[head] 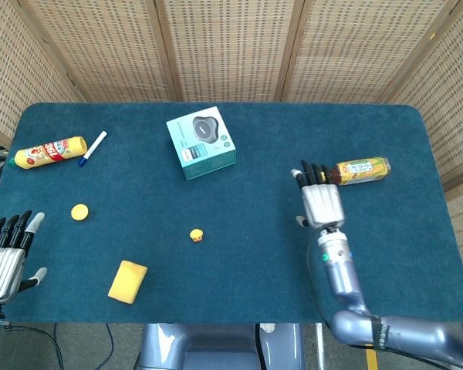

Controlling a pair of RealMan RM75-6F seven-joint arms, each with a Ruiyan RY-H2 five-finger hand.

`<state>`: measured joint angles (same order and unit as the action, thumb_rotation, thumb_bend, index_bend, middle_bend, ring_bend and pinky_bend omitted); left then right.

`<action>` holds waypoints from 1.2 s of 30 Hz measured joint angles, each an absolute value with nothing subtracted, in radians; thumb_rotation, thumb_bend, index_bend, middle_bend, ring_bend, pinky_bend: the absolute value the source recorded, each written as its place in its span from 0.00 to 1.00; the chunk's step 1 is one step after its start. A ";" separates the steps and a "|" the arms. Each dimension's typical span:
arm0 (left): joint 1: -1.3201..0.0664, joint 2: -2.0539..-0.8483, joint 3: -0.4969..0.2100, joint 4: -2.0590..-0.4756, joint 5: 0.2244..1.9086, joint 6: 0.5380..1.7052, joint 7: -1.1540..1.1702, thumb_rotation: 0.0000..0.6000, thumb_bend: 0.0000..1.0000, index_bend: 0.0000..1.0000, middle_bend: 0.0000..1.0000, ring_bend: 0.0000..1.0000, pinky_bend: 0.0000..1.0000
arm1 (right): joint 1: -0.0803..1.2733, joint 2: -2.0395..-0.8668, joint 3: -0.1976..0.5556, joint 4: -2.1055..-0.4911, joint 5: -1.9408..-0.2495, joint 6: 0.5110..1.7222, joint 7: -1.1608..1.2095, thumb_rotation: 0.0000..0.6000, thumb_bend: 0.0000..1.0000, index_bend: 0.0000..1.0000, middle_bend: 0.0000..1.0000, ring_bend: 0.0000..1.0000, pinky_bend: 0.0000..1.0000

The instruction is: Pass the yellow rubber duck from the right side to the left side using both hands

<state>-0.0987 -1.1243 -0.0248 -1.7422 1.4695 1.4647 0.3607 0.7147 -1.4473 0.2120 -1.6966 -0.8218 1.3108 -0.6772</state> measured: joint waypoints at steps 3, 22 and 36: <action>-0.100 -1.129 -0.022 -1.743 1.477 1.465 0.370 1.00 0.22 0.00 0.00 0.00 0.00 | 0.653 -1.384 0.187 -1.703 -0.865 1.319 -0.582 1.00 0.11 0.10 0.00 0.00 0.00; -0.126 -1.169 -0.021 -1.739 1.474 1.425 0.407 1.00 0.22 0.00 0.00 0.00 0.00 | 0.282 -1.301 -0.002 -1.528 -1.279 1.581 -0.107 1.00 0.09 0.03 0.00 0.00 0.00; -0.309 -1.173 -0.130 -1.802 1.436 1.246 0.473 1.00 0.23 0.08 0.00 0.00 0.00 | 0.240 -1.273 0.047 -1.510 -1.307 1.548 -0.041 1.00 0.09 0.10 0.00 0.00 0.00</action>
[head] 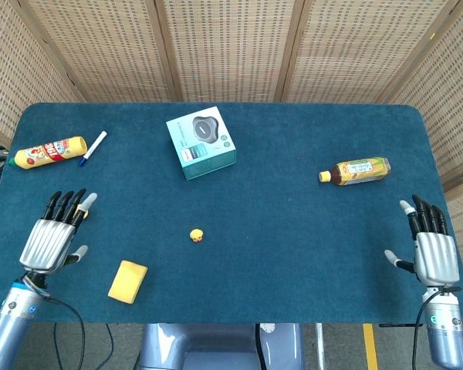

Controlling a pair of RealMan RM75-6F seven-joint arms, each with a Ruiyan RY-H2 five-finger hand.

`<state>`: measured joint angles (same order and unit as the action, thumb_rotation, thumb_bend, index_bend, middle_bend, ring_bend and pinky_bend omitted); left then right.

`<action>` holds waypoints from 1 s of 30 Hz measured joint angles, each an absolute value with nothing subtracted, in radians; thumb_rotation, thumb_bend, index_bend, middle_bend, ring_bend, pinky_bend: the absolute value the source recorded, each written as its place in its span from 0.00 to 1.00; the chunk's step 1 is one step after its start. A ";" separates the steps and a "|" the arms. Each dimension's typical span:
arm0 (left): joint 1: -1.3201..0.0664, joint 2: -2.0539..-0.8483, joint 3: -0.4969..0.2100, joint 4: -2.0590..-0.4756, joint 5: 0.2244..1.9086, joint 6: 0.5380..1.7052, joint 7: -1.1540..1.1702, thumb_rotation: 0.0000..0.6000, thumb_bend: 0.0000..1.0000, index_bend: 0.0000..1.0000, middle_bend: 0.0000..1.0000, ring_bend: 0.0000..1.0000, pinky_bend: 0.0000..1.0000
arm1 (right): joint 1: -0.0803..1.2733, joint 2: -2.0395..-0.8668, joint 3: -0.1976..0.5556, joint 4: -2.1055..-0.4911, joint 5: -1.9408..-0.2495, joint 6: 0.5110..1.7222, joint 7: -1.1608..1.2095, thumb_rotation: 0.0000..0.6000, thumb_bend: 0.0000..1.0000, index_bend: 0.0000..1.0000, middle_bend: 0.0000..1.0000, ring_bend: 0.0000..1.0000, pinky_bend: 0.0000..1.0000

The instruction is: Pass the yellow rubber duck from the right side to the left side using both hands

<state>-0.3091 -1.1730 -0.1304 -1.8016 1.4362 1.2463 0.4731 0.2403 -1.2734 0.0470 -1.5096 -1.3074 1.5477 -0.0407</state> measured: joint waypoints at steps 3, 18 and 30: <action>-0.372 -1.183 -0.163 -1.821 1.384 1.166 0.469 1.00 0.24 0.11 0.00 0.00 0.00 | 0.234 -1.268 0.056 -1.512 -1.311 1.540 -0.029 1.00 0.09 0.10 0.00 0.00 0.00; -0.640 -1.391 -0.248 -1.814 0.948 1.023 0.772 1.00 0.25 0.24 0.00 0.00 0.00 | 0.210 -1.249 0.097 -1.514 -1.321 1.506 0.023 1.00 0.09 0.10 0.00 0.00 0.00; -0.794 -1.585 -0.244 -1.768 0.711 1.108 0.971 1.00 0.25 0.33 0.00 0.00 0.00 | 0.194 -1.232 0.115 -1.520 -1.337 1.495 0.071 1.00 0.09 0.10 0.00 0.00 0.00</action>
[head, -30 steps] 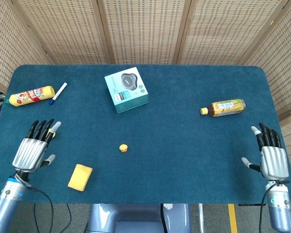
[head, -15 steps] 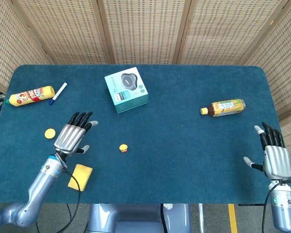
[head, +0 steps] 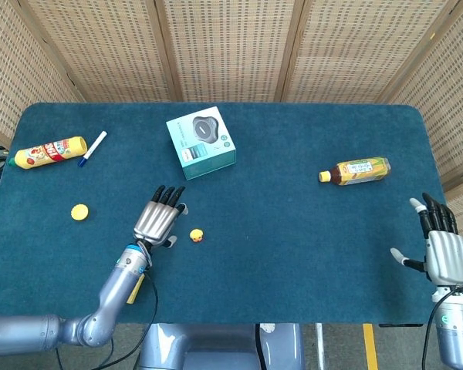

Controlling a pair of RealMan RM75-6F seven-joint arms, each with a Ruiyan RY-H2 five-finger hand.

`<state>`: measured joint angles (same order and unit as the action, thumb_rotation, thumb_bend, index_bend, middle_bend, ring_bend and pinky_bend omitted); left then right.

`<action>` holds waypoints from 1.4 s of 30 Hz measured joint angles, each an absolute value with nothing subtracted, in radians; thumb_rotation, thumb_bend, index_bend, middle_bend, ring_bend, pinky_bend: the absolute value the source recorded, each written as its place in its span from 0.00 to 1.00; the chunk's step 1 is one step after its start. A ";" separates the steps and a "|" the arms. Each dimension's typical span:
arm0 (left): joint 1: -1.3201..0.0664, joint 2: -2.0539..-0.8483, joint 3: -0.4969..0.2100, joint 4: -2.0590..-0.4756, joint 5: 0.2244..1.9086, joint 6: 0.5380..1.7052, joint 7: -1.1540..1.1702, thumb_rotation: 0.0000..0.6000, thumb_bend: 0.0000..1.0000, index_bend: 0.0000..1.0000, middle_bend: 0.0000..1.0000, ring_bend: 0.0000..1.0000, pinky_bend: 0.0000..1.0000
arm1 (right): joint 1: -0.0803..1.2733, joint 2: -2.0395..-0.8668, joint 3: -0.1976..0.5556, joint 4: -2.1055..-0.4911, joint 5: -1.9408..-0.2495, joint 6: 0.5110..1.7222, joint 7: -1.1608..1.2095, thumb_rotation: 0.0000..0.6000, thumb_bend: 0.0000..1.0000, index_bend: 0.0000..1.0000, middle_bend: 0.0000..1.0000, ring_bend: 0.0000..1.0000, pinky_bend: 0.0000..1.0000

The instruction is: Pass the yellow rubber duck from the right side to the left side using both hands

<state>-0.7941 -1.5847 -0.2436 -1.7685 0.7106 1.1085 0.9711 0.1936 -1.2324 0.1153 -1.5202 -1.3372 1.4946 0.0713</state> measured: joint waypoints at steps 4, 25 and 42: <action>-0.821 -1.622 -0.229 -1.748 0.669 1.146 1.003 1.00 0.26 0.33 0.00 0.00 0.00 | 0.188 -1.225 0.123 -1.522 -1.340 1.489 0.092 1.00 0.09 0.11 0.00 0.00 0.00; -0.904 -1.733 -0.198 -1.631 0.573 1.150 1.002 1.00 0.26 0.37 0.00 0.00 0.00 | 0.174 -1.212 0.142 -1.527 -1.356 1.460 0.127 1.00 0.09 0.12 0.00 0.00 0.00; -0.944 -1.801 -0.191 -1.537 0.547 1.150 1.004 1.00 0.28 0.39 0.00 0.00 0.00 | 0.166 -1.203 0.149 -1.530 -1.365 1.443 0.151 1.00 0.09 0.12 0.00 0.00 0.00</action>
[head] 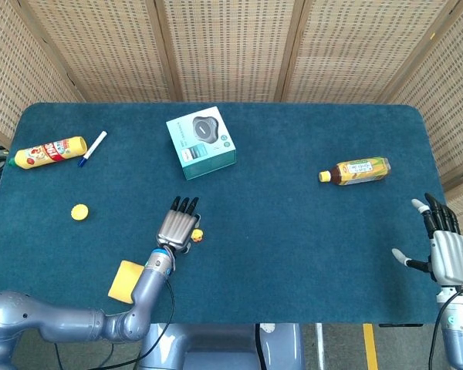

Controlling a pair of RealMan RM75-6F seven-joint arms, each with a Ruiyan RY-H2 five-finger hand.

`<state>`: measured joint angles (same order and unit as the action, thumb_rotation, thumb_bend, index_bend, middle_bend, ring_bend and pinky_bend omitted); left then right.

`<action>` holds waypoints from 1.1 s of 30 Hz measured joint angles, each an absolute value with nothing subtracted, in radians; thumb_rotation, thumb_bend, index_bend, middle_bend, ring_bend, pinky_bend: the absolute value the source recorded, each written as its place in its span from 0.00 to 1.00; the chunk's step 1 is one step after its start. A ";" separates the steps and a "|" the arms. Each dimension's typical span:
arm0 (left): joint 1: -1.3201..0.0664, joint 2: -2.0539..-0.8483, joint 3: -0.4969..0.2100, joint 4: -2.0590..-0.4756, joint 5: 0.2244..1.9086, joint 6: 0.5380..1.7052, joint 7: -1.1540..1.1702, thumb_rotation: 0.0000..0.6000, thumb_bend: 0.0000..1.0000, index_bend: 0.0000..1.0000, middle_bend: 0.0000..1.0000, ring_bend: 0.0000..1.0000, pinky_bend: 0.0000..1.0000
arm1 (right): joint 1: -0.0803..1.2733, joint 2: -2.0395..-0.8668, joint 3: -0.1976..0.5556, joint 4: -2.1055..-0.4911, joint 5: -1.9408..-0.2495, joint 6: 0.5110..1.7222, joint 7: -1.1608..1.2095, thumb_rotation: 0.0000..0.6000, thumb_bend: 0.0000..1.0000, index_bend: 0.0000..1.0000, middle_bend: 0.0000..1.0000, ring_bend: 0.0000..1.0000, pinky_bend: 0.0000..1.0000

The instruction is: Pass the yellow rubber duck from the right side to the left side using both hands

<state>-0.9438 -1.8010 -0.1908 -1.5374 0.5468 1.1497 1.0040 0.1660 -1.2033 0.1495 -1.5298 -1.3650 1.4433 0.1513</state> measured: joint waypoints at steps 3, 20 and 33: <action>-0.947 -1.812 -0.189 -1.525 0.547 1.148 1.002 1.00 0.28 0.40 0.00 0.00 0.00 | 0.165 -1.202 0.150 -1.530 -1.367 1.441 0.156 1.00 0.08 0.12 0.00 0.00 0.00; -0.954 -1.852 -0.183 -1.476 0.559 1.141 0.978 1.00 0.34 0.46 0.00 0.00 0.00 | 0.161 -1.193 0.151 -1.536 -1.382 1.431 0.185 1.00 0.08 0.12 0.00 0.00 0.00; -0.945 -1.846 -0.174 -1.478 0.584 1.141 0.960 1.00 0.38 0.49 0.00 0.00 0.00 | 0.157 -1.193 0.154 -1.535 -1.387 1.433 0.187 1.00 0.08 0.13 0.00 0.00 0.00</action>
